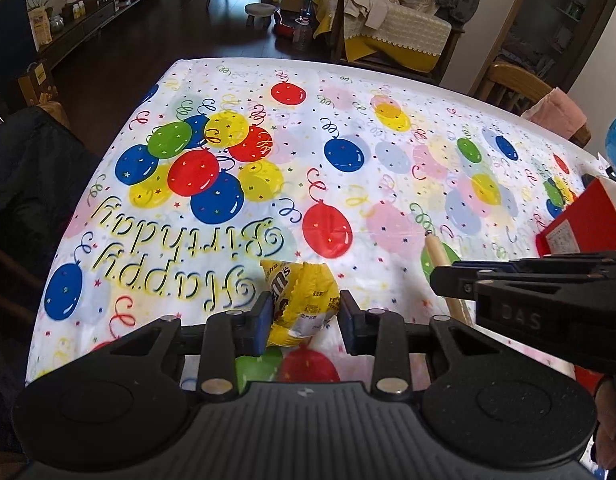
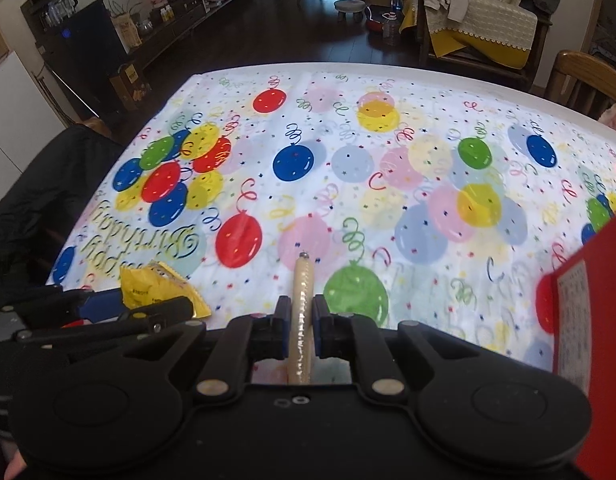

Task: Organize snacks
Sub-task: 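Grasp the yellow packet with the left tool while the right tool grasps the sausage stick, then carry the yellow packet and sausage stick over the box with both tools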

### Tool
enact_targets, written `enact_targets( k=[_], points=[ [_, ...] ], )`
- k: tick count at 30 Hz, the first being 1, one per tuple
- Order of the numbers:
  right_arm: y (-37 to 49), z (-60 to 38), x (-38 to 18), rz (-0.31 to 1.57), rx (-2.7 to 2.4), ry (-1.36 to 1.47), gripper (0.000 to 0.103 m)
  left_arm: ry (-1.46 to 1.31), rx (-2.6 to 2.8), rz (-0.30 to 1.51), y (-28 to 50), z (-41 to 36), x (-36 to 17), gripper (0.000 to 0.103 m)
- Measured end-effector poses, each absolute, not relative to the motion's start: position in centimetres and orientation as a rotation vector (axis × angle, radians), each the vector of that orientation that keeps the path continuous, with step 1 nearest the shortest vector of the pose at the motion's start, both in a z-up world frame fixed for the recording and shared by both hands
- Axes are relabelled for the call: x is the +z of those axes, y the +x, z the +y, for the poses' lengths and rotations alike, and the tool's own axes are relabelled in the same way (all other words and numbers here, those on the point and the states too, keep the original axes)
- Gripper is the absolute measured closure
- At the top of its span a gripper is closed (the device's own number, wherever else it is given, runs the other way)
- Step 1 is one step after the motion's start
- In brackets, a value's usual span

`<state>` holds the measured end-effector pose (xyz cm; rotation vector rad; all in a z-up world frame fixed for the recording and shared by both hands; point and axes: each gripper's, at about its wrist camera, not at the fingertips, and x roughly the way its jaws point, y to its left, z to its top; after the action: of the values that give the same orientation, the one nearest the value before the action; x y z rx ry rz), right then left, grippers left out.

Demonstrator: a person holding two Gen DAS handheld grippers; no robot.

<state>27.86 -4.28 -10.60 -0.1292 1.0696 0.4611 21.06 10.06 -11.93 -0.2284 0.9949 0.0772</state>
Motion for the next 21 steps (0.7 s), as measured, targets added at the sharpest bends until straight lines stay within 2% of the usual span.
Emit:
enact_targets(
  k=[21],
  points=[
    [18.5,-10.8,-3.0,0.983,0.415,-0.006,0.094,-0.184,-0.064,0.953,14.0,5.4,-5.0,0.07]
  ],
)
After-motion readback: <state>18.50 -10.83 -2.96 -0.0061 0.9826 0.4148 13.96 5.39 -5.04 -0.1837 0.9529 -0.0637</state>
